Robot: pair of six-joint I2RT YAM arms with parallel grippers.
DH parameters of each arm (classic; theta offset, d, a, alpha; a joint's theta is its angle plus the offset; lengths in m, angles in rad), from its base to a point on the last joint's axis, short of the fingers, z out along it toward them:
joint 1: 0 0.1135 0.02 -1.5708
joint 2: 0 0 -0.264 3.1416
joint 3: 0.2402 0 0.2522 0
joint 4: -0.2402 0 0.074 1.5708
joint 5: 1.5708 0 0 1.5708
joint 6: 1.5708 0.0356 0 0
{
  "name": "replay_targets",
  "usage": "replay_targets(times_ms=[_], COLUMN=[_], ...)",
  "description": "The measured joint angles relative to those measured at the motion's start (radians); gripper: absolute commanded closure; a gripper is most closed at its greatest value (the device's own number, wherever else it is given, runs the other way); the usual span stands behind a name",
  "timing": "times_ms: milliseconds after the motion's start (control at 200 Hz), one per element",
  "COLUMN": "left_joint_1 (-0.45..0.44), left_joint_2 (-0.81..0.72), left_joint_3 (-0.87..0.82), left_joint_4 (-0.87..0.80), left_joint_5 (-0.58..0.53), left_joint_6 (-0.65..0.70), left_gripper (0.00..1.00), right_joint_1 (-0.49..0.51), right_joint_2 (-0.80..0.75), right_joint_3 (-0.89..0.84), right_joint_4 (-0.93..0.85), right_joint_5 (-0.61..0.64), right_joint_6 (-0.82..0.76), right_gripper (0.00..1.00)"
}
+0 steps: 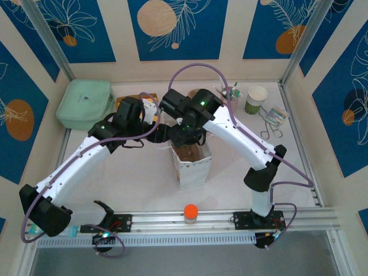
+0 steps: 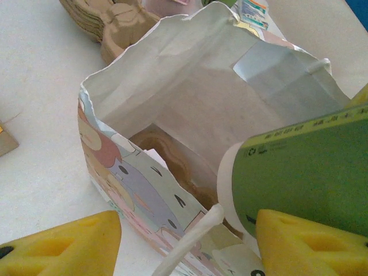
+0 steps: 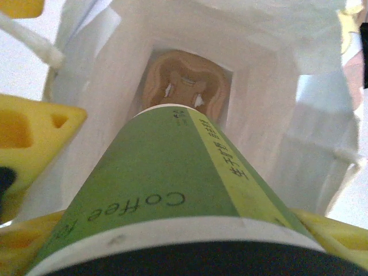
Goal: Pack the takeout coffee
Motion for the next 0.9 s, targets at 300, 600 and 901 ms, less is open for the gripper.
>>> replay_targets(times_ms=[300, 600, 901], left_joint_1=[-0.003, -0.005, -0.006], left_joint_2=[-0.003, -0.003, -0.007], left_joint_3=[0.0, 0.0, 0.0], left_joint_4=[0.0, 0.002, 0.003], left_joint_5=[-0.004, -0.007, -0.01], left_joint_6=[0.0, -0.008, -0.008], left_gripper=[0.38, 0.39, 0.41], right_joint_1=[0.018, 0.012, -0.004], right_joint_2=[0.002, 0.001, -0.001], right_joint_3=[0.006, -0.068, -0.128], right_joint_4=[0.0, 0.0, 0.0], right_joint_5=[-0.013, -0.008, 0.021], right_joint_6=[0.016, 0.046, 0.065], right_gripper=[0.78, 0.78, 0.78])
